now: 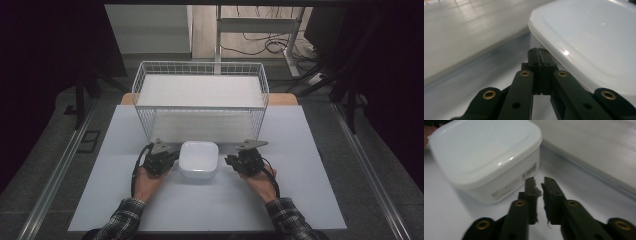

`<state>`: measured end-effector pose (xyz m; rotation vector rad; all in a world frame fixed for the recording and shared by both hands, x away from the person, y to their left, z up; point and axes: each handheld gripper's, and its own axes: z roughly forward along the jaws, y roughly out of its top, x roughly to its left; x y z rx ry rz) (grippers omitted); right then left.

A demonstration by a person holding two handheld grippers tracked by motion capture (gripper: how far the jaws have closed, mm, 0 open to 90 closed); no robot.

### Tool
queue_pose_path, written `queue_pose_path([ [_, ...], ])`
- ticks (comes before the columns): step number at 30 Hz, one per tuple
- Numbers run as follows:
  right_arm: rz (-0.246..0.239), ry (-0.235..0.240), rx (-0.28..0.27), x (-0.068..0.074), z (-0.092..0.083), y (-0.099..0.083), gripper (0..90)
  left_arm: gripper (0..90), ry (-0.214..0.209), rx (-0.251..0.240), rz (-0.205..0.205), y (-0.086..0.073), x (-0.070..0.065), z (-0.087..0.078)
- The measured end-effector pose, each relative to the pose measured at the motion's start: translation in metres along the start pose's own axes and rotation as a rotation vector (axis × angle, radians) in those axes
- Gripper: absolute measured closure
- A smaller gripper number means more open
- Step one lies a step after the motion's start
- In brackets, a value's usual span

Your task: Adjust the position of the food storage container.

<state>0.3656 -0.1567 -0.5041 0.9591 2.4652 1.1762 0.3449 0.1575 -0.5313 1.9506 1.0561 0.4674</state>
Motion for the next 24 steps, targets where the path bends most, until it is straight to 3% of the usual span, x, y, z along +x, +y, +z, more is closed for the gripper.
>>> queue_pose_path([
  [3, 0.005, -0.015, -0.006, -0.002, 0.012, 0.007, 88.7, 89.7, -0.004, 0.013, -0.014, 0.002, 0.007, 0.01],
  [6, 0.004, -0.017, -0.002, -0.001, 0.028, 0.014, 88.9, 90.0, -0.045, 0.002, -0.035, 0.003, 0.01, 0.015],
  [11, 0.001, -0.031, 0.007, 0.0, 0.034, 0.015, 89.0, 90.0, -0.05, 0.013, -0.045, 0.002, 0.008, 0.012],
  [17, 0.001, -0.031, 0.008, -0.002, 0.026, 0.011, 88.7, 90.0, -0.093, 0.023, -0.038, 0.002, -0.006, 0.009],
  [19, 0.004, -0.028, 0.01, -0.003, 0.024, 0.01, 88.7, 90.0, -0.105, 0.043, -0.004, 0.002, -0.014, 0.009],
  [20, 0.009, -0.003, 0.019, -0.002, 0.023, 0.008, 88.6, 90.0, -0.125, 0.057, 0.021, 0.002, -0.023, 0.009],
  [22, -0.004, -0.002, 0.023, 0.002, 0.022, 0.006, 88.9, 90.0, -0.097, 0.075, 0.049, 0.001, -0.03, 0.007],
  [24, -0.026, -0.006, 0.033, 0.004, 0.02, 0.006, 87.8, 90.0, -0.12, 0.08, 0.03, -0.001, -0.032, 0.003],
])
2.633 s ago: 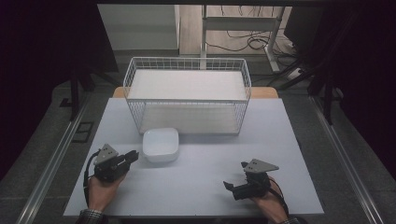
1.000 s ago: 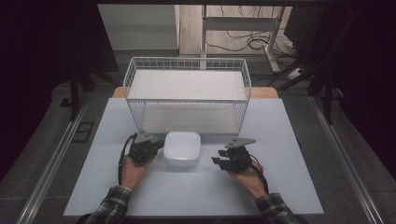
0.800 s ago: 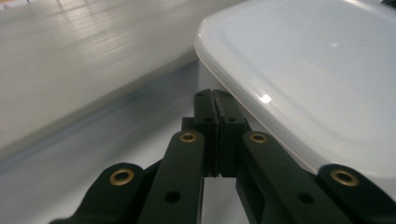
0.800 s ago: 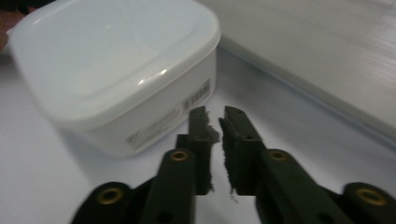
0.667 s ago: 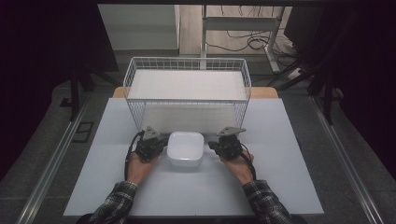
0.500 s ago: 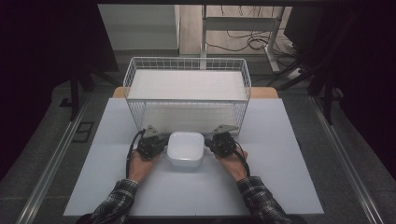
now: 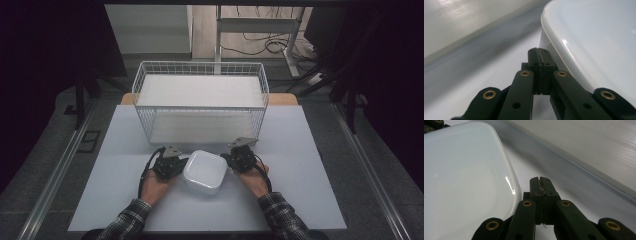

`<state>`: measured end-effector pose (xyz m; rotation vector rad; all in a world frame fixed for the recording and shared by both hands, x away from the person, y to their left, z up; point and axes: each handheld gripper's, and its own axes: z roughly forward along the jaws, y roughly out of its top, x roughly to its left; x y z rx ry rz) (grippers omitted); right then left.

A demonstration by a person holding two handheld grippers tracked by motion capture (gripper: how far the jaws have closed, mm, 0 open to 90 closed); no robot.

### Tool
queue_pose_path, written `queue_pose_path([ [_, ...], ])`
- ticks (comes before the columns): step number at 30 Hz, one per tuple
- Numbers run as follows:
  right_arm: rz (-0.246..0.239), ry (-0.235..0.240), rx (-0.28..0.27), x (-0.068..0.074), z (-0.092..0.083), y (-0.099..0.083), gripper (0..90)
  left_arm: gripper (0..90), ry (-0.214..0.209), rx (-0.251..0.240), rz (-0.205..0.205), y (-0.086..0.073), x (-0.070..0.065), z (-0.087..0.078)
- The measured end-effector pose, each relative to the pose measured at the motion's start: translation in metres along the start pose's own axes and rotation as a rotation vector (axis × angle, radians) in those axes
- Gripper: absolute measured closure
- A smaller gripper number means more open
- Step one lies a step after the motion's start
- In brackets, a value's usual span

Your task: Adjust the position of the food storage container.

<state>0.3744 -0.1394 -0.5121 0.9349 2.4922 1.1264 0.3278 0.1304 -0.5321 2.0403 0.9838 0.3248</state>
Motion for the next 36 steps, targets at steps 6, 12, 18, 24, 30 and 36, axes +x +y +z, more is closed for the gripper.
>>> queue_pose_path([
  [6, -0.029, -0.025, 0.011, 0.005, -0.02, -0.007, 87.1, 90.0, -0.032, 0.006, -0.034, -0.009, -0.005, -0.017],
  [12, -0.014, 0.005, 0.053, 0.015, -0.037, -0.025, 86.6, 90.0, -0.061, 0.006, -0.073, -0.018, -0.013, -0.033],
  [18, -0.018, 0.045, 0.066, 0.028, -0.046, -0.032, 86.7, 90.0, -0.079, 0.016, -0.061, -0.029, -0.029, -0.046],
  [24, -0.024, 0.041, 0.06, 0.029, -0.049, -0.031, 86.7, 89.4, -0.122, 0.017, -0.043, -0.034, -0.043, -0.048],
  [30, -0.037, 0.035, 0.061, 0.028, -0.048, -0.032, 85.7, 88.9, -0.092, 0.045, 0.039, -0.031, -0.054, -0.046],
  [36, -0.035, 0.018, 0.05, 0.024, -0.045, -0.029, 86.8, 89.8, -0.001, 0.033, -0.01, -0.028, -0.028, -0.043],
])
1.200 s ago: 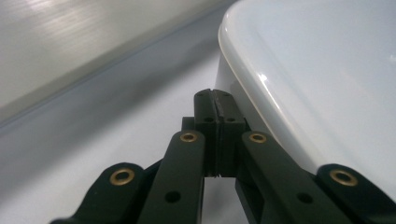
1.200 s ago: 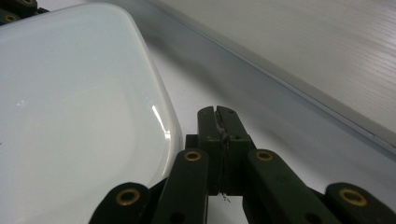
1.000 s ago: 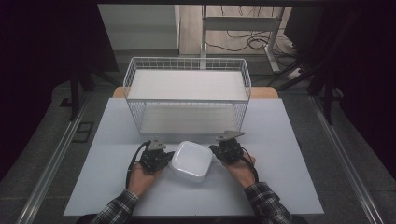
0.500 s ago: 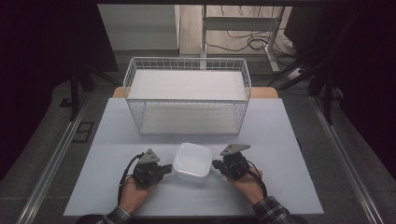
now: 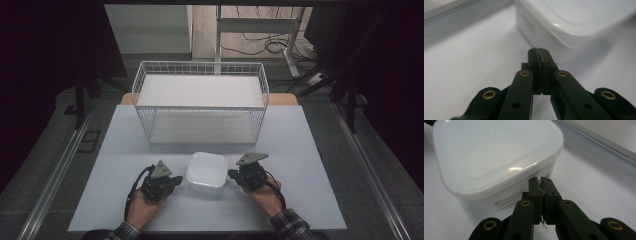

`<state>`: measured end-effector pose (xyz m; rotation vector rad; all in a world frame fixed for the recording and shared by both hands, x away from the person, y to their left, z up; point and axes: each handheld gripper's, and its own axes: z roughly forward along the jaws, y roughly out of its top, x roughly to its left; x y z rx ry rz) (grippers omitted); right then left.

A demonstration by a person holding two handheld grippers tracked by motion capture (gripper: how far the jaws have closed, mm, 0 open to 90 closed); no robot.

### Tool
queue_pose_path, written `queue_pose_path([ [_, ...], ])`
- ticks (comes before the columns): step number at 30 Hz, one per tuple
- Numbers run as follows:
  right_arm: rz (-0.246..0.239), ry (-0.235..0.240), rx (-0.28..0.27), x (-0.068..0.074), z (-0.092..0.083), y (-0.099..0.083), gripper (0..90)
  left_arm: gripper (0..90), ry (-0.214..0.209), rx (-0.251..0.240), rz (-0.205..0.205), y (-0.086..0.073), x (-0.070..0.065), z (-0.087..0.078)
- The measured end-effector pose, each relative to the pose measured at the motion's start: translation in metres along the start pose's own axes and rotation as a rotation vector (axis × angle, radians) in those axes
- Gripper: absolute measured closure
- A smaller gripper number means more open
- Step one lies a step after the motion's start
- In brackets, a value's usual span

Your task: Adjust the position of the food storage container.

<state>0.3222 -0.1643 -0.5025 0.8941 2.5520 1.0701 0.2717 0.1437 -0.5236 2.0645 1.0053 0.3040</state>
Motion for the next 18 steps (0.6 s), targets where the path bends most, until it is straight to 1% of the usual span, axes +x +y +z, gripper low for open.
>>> queue_pose_path([
  [1, 0.0, 0.0, 0.0, 0.0, 0.0, 0.0, 86.8, 89.7, 0.0, 0.0, 0.0, 0.0, 0.0, 0.0],
  [2, 0.006, -0.003, -0.003, -0.003, 0.002, 0.001, 87.3, 89.7, -0.032, -0.005, -0.009, 0.002, -0.002, 0.003],
  [3, 0.006, -0.003, -0.003, -0.003, 0.002, 0.001, 87.3, 89.7, -0.032, -0.005, -0.009, 0.002, -0.002, 0.003],
  [4, 0.007, -0.01, -0.008, -0.005, 0.003, 0.002, 87.8, 90.0, -0.033, 0.01, 0.009, 0.001, -0.01, 0.005],
  [5, 0.007, -0.01, -0.008, -0.005, 0.003, 0.002, 87.8, 90.0, -0.033, 0.01, 0.009, 0.001, -0.01, 0.005],
  [6, 0.01, -0.017, -0.009, -0.007, 0.004, 0.003, 88.0, 90.0, -0.04, 0.017, 0.015, 0.0, -0.013, 0.005],
  [7, 0.014, -0.016, -0.014, -0.008, 0.004, 0.004, 88.2, 89.9, -0.051, 0.02, 0.014, -0.001, -0.015, 0.004],
  [8, 0.027, -0.012, -0.024, -0.012, 0.007, 0.005, 88.5, 89.9, -0.07, 0.019, 0.022, -0.001, -0.019, 0.003],
  [9, 0.027, -0.012, -0.024, -0.012, 0.007, 0.005, 88.5, 89.7, -0.07, 0.019, 0.022, -0.001, -0.019, 0.003],
  [11, 0.031, -0.014, -0.022, -0.015, 0.009, 0.006, 88.5, 89.4, -0.06, 0.019, 0.04, 0.0, -0.022, 0.002],
  [13, 0.021, -0.015, -0.012, -0.015, 0.01, 0.005, 88.2, 88.2, -0.053, 0.019, 0.039, 0.0, -0.019, 0.002],
  [14, 0.015, -0.022, -0.008, -0.014, 0.009, 0.004, 87.7, 87.4, -0.035, 0.019, 0.026, -0.002, -0.014, 0.0],
  [15, 0.008, -0.027, -0.009, -0.014, 0.007, 0.004, 87.0, 85.9, -0.035, 0.019, 0.026, -0.002, -0.014, 0.0],
  [16, 0.007, -0.032, -0.012, -0.014, 0.005, 0.003, 85.7, 82.6, -0.023, 0.022, 0.014, -0.003, -0.007, -0.003],
  [17, 0.007, -0.032, -0.012, -0.014, 0.005, 0.003, 85.7, 78.2, -0.023, 0.022, 0.014, -0.003, -0.007, -0.003],
  [18, 0.004, -0.037, -0.019, -0.015, 0.003, 0.002, 83.5, 78.2, -0.015, 0.022, 0.011, -0.004, -0.004, -0.004],
])
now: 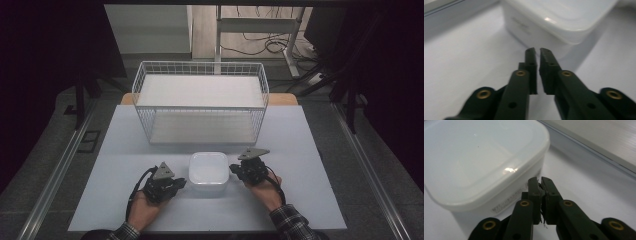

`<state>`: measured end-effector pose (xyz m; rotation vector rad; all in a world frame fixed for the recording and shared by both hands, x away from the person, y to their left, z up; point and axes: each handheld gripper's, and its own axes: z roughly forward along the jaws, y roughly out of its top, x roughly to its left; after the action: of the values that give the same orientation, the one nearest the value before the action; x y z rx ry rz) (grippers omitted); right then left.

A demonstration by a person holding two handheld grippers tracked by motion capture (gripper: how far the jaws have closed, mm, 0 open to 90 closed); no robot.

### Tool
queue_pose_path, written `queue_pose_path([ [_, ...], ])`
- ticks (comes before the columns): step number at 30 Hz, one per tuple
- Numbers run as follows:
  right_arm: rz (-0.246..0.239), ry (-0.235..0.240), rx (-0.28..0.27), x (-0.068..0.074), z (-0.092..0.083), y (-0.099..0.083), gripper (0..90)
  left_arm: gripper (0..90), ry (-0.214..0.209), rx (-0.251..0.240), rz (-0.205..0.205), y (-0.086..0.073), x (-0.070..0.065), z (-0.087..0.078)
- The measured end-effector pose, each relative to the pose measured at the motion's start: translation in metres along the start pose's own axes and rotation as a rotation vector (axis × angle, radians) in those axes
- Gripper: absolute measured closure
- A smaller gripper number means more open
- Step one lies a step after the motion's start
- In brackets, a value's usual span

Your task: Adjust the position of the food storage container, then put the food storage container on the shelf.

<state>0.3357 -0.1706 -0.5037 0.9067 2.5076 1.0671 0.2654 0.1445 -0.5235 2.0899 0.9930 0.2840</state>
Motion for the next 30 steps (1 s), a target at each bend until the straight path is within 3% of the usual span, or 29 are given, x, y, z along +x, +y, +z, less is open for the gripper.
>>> queue_pose_path([
  [1, 0.006, -0.006, -0.004, -0.003, -0.004, -0.002, 77.9, 67.8, 0.014, -0.002, -0.006, -0.001, 0.005, -0.002],
  [3, 0.011, -0.004, -0.006, -0.004, -0.005, -0.004, 74.7, 56.2, 0.017, -0.007, -0.012, -0.001, 0.006, -0.002],
  [6, 0.029, -0.008, -0.013, -0.009, -0.007, -0.006, 60.6, 40.5, 0.017, -0.029, -0.017, 0.0, 0.012, -0.004],
  [7, 0.029, -0.008, -0.013, -0.009, -0.007, -0.006, 60.6, 35.9, 0.017, -0.029, -0.017, 0.0, 0.012, -0.004],
  [10, 0.037, -0.015, -0.025, -0.013, -0.01, -0.006, 48.9, 25.7, -0.002, -0.046, -0.029, -0.002, 0.019, -0.004],
  [16, 0.075, -0.001, -0.057, -0.02, -0.015, -0.006, 35.7, 17.8, -0.046, -0.063, -0.031, 0.0, 0.023, -0.007],
  [18, 0.095, 0.017, -0.069, -0.022, -0.016, -0.006, 33.2, 16.5, -0.058, -0.072, -0.039, 0.003, 0.024, -0.007],
  [24, 0.101, 0.008, -0.078, -0.023, -0.024, 0.001, 31.0, 12.8, -0.072, -0.123, -0.053, 0.019, 0.023, -0.01],
  [27, 0.137, 0.045, -0.08, -0.024, -0.028, 0.007, 31.5, 14.0, -0.081, -0.13, -0.054, 0.024, 0.023, -0.009],
  [30, 0.128, 0.083, -0.079, -0.02, -0.028, 0.011, 30.1, 15.3, -0.115, -0.131, -0.059, 0.036, 0.021, -0.001],
])
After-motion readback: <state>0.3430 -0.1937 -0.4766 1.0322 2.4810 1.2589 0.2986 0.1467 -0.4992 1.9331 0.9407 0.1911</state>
